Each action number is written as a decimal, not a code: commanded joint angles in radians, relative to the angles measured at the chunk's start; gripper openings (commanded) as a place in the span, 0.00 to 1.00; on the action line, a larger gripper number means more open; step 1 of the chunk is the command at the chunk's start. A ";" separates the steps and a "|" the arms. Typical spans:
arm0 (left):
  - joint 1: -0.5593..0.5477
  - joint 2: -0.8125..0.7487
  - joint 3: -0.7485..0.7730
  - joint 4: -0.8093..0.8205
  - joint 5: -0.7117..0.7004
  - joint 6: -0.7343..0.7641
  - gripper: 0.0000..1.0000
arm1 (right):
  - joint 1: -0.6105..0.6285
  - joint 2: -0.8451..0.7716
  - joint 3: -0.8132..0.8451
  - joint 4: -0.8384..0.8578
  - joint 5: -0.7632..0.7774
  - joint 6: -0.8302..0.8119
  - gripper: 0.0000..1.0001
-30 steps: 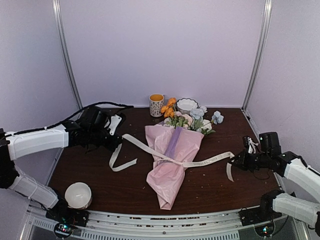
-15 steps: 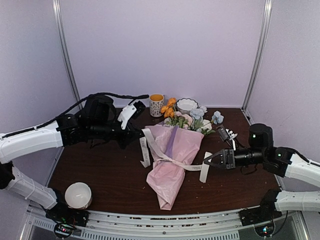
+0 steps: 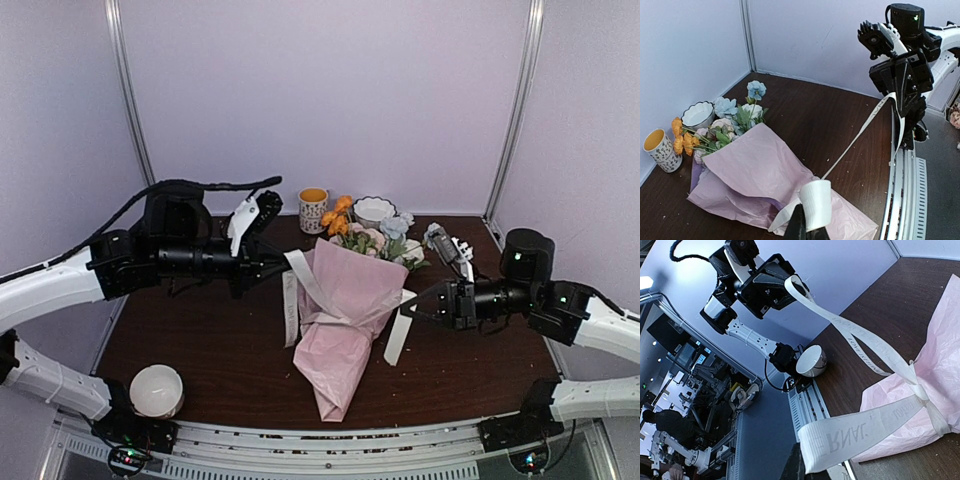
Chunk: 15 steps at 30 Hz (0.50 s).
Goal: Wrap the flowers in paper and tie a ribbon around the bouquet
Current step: Tie the ribbon around the folded bouquet.
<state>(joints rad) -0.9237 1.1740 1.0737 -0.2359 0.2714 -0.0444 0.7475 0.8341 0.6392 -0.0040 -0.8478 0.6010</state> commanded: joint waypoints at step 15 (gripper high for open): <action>-0.054 -0.092 -0.136 -0.117 -0.026 -0.064 0.00 | 0.001 0.141 0.142 -0.120 0.204 -0.123 0.00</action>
<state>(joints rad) -0.9386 1.1301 0.9703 -0.3172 0.2474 -0.0677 0.7555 0.9371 0.7303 -0.0929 -0.7105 0.5232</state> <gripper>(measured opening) 0.012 0.006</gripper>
